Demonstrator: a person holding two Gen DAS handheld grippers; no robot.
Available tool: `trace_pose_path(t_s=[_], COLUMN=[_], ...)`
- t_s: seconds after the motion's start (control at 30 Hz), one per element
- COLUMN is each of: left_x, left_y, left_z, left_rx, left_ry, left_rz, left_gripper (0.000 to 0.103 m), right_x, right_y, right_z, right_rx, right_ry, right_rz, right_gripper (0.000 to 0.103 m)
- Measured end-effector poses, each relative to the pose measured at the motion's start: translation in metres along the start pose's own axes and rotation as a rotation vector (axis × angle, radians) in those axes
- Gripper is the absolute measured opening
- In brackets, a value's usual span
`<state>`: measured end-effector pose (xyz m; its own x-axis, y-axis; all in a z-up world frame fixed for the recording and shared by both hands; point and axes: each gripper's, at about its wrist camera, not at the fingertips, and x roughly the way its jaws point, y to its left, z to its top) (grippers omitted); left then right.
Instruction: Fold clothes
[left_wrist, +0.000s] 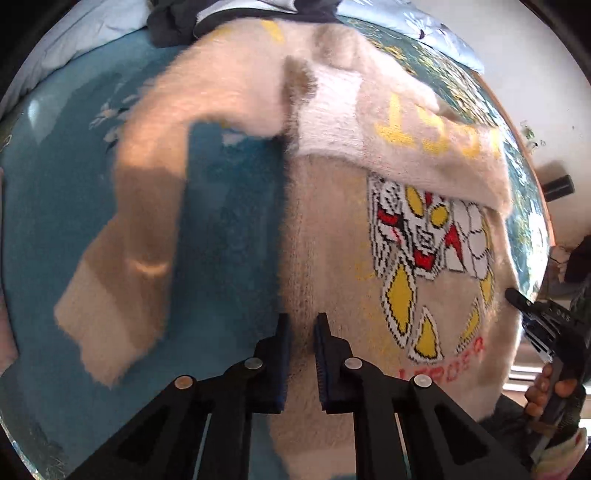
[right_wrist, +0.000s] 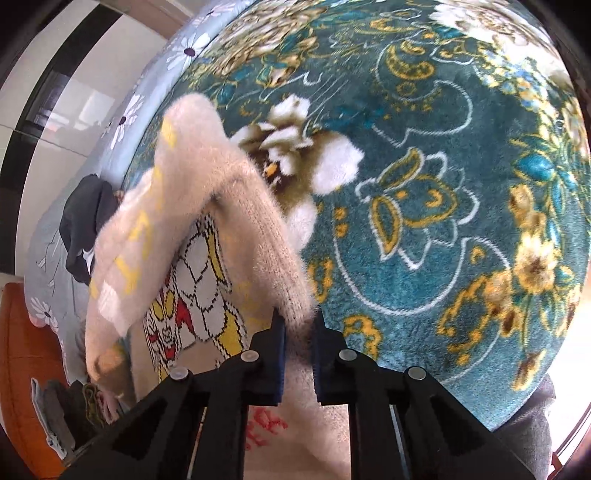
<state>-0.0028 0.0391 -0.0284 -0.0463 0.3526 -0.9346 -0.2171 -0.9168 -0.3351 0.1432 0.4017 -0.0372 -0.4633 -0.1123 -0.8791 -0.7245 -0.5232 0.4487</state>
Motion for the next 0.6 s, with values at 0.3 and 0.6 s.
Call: trace_pose_path(t_s=[0.3, 0.6], left_x=[0.002, -0.047], left_y=[0.000, 0.108], left_z=[-0.024, -0.026], left_rx=[-0.080, -0.640], left_ry=[0.011, -0.209], left_rz=[-0.088, -0.534], left_gripper=[0.017, 0.073], right_x=[-0.006, -0.023], right_y=[-0.026, -0.045], right_z=[-0.005, -0.009], right_rx=[0.095, 0.187], right_ry=[0.030, -0.059], right_rz=[0.019, 0.147], right_gripper=[0.017, 0.036])
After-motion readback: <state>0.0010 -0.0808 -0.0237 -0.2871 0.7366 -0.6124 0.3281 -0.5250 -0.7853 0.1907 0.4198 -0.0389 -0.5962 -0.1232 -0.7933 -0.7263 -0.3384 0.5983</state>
